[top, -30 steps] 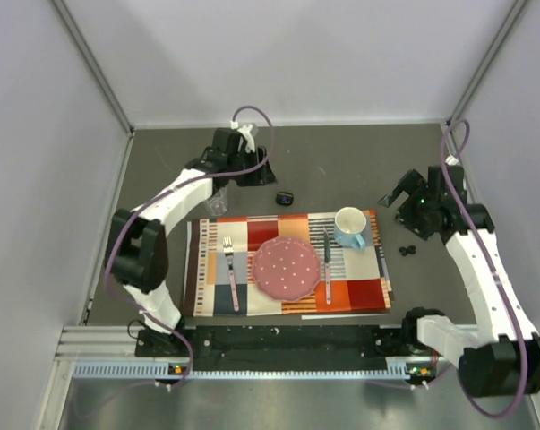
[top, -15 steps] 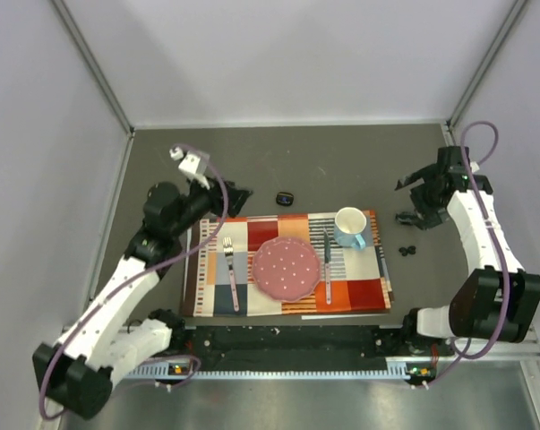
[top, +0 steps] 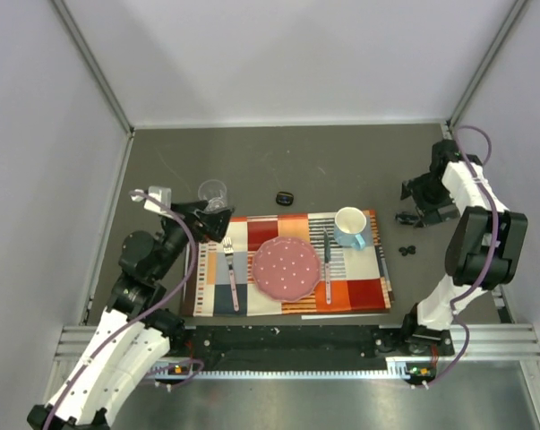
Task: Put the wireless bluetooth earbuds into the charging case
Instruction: Pick up the charging case at the center of the board.
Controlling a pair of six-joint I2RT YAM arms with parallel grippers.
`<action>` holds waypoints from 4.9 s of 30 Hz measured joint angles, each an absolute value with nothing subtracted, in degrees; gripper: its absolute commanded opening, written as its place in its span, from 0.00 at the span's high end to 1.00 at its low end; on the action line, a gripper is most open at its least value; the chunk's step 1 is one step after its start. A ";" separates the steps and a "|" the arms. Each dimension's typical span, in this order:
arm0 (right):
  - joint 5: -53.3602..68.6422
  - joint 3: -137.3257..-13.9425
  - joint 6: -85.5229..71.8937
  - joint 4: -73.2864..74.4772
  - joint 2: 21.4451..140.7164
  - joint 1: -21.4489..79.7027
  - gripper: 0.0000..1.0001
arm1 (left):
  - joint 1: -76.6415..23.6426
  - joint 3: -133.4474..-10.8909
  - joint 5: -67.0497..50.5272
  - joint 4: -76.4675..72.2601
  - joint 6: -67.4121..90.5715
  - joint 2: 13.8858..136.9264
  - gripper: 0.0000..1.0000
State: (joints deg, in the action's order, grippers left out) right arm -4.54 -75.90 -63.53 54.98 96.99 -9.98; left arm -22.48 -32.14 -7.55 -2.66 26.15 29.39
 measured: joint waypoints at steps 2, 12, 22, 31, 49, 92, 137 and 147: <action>-4.93 -75.90 -64.18 55.64 98.30 -10.04 0.07 | -22.48 -31.77 -7.18 -1.76 27.24 27.51 0.01; -5.96 -79.05 -67.99 56.45 103.63 -10.68 0.12 | -22.48 -29.56 -3.90 1.26 30.83 18.20 0.01; -6.31 -79.09 -72.47 56.42 107.53 -10.70 0.18 | -22.48 -29.04 -2.96 3.77 33.34 17.69 0.01; -5.65 -79.09 -75.57 55.66 110.50 -12.32 0.23 | -22.48 -30.06 -3.01 5.67 34.52 14.61 0.01; -1.67 -77.14 -74.50 52.86 111.55 -14.44 0.92 | -22.48 -36.82 -14.04 8.32 32.67 19.90 0.03; 7.46 -52.27 -68.51 13.63 57.78 27.00 1.00 | -22.48 -45.87 -2.46 19.77 33.58 37.91 0.01; 1.08 -55.22 -69.01 17.28 60.90 33.61 1.00 | -23.77 -60.84 15.31 39.09 28.88 44.49 0.40; 4.05 -54.28 -75.42 14.22 60.99 34.65 1.00 | -24.51 -38.41 -12.19 4.49 32.82 37.58 0.01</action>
State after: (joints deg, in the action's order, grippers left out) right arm 4.05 -54.28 -75.42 14.22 60.99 34.65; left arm -24.51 -38.41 -12.19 4.49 32.82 37.58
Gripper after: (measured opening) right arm 0.395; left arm 0.964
